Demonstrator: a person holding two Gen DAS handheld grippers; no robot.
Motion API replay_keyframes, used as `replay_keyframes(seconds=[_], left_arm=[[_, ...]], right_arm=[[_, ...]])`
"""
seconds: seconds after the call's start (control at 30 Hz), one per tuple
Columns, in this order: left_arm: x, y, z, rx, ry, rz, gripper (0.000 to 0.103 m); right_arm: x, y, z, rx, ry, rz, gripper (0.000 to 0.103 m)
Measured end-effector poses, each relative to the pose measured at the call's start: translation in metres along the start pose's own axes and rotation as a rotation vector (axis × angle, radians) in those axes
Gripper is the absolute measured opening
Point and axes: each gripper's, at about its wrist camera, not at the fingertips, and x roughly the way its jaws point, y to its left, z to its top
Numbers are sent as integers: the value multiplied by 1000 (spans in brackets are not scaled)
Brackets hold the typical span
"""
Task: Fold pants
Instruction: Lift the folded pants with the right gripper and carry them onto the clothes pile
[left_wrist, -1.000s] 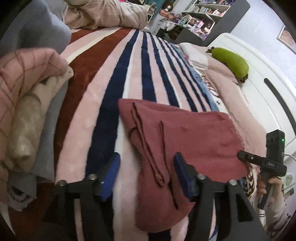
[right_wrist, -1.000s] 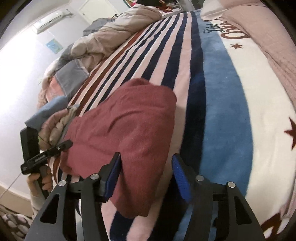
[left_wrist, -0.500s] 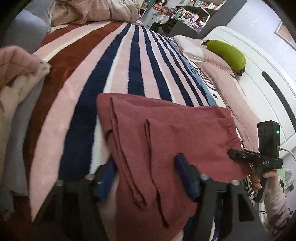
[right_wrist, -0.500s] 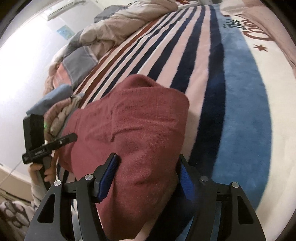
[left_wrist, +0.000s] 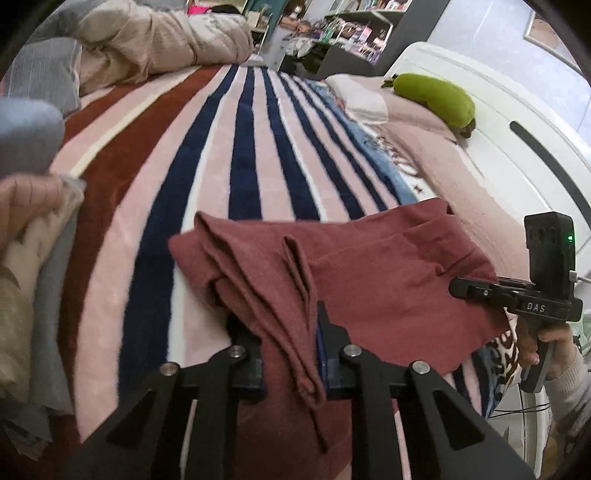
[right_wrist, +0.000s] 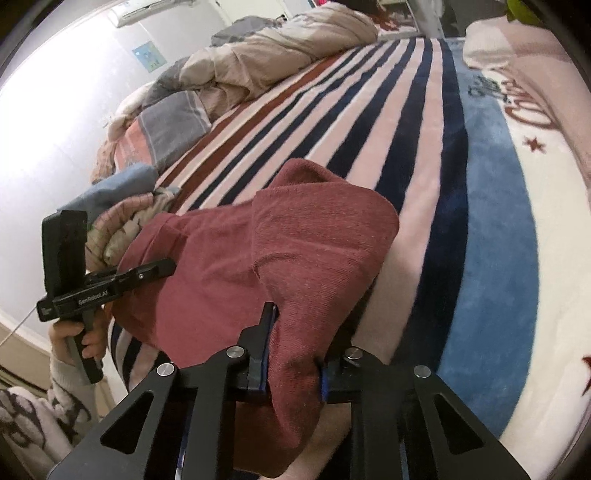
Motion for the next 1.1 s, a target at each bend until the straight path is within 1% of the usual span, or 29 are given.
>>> replay_keyframes(seconds=[0.13, 0.3, 0.4, 0.5, 0.63, 0.8, 0.93, 1.03, 1.1], left_arm=[[-25, -8, 18, 46, -62, 4, 15], [-69, -13, 47, 105, -135, 7, 15], [-100, -9, 64, 124, -169, 5, 15], [-129, -3, 79, 141, -204, 20, 15], [-169, 16, 94, 130, -245, 41, 15], [-216, 53, 105, 83, -296, 114, 15], [-252, 83, 107, 51, -334, 220, 15], [-265, 106, 104, 28, -336, 313, 15], [-271, 121, 103, 5, -330, 355, 15]], right_arm=[[-11, 14, 16, -26, -34, 1, 12], [-24, 42, 45, -69, -85, 11, 12], [-29, 63, 65, -98, -114, 25, 12], [-29, 86, 84, -127, -134, 44, 12], [-26, 119, 107, -169, -155, 78, 12], [-15, 171, 137, -231, -177, 137, 12], [2, 216, 157, -288, -187, 183, 12], [21, 250, 172, -325, -181, 229, 12], [33, 264, 178, -337, -167, 261, 12]])
